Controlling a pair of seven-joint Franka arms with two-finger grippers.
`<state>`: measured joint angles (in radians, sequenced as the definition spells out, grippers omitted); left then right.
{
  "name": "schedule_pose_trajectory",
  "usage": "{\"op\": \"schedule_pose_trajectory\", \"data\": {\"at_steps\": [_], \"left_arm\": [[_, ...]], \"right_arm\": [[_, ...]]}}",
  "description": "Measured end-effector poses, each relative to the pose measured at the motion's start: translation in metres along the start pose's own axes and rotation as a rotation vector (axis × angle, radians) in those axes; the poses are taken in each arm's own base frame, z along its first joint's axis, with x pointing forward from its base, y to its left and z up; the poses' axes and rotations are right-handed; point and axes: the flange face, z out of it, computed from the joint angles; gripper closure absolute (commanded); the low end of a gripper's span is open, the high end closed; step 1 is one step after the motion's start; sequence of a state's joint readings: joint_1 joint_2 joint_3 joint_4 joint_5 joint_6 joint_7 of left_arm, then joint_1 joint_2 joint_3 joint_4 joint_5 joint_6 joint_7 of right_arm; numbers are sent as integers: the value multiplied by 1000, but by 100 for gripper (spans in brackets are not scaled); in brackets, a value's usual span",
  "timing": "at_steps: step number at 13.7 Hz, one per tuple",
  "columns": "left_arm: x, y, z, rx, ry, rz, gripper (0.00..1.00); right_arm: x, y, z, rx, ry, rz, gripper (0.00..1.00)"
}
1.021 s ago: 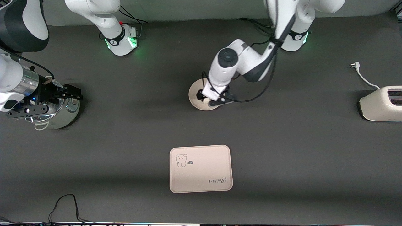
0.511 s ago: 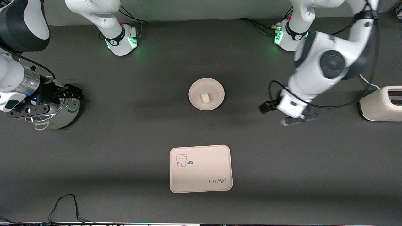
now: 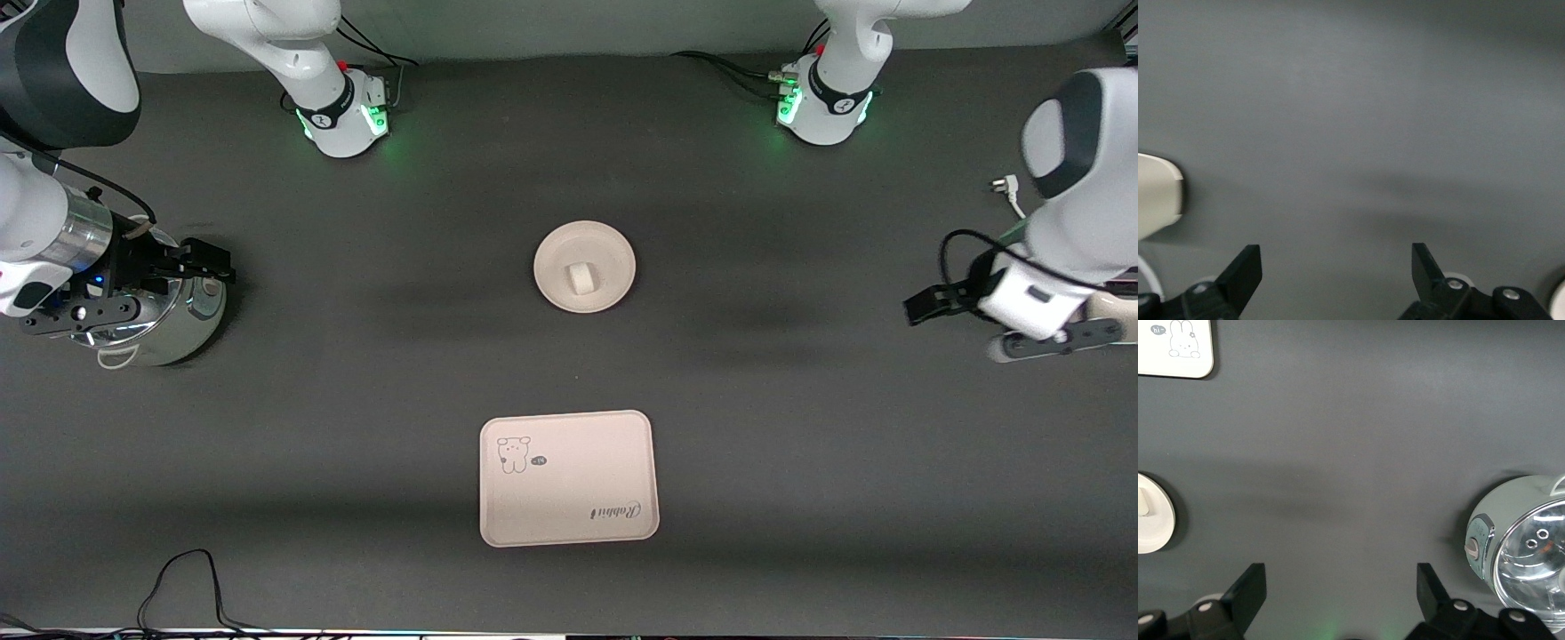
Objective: Place bun in plate and plate on tray
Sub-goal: 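Withdraw the left gripper from the plate back toward its base, then move the right gripper from its base to the plate rim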
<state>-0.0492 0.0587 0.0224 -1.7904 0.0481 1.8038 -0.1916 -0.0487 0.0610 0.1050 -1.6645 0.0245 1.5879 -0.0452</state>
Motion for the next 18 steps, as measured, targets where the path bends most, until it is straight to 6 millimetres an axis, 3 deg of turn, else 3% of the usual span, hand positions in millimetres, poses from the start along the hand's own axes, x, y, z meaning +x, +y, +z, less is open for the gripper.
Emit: {"op": "schedule_pose_trajectory", "data": {"at_steps": [6,14,15,18], "left_arm": [[-7,-30,-72,25,-33,15,0],[0,-24,-49,13,-102,35,0],[0,-23,-49,13,-101,37,0],[0,-22,-48,13,-105,40,0]], "right_arm": [[0,-1,3,0,-6,-3,0],[-1,-5,4,-1,-3,-22,0],[-1,2,-1,-2,21,-8,0],[-10,60,-14,34,65,85,0]]}}
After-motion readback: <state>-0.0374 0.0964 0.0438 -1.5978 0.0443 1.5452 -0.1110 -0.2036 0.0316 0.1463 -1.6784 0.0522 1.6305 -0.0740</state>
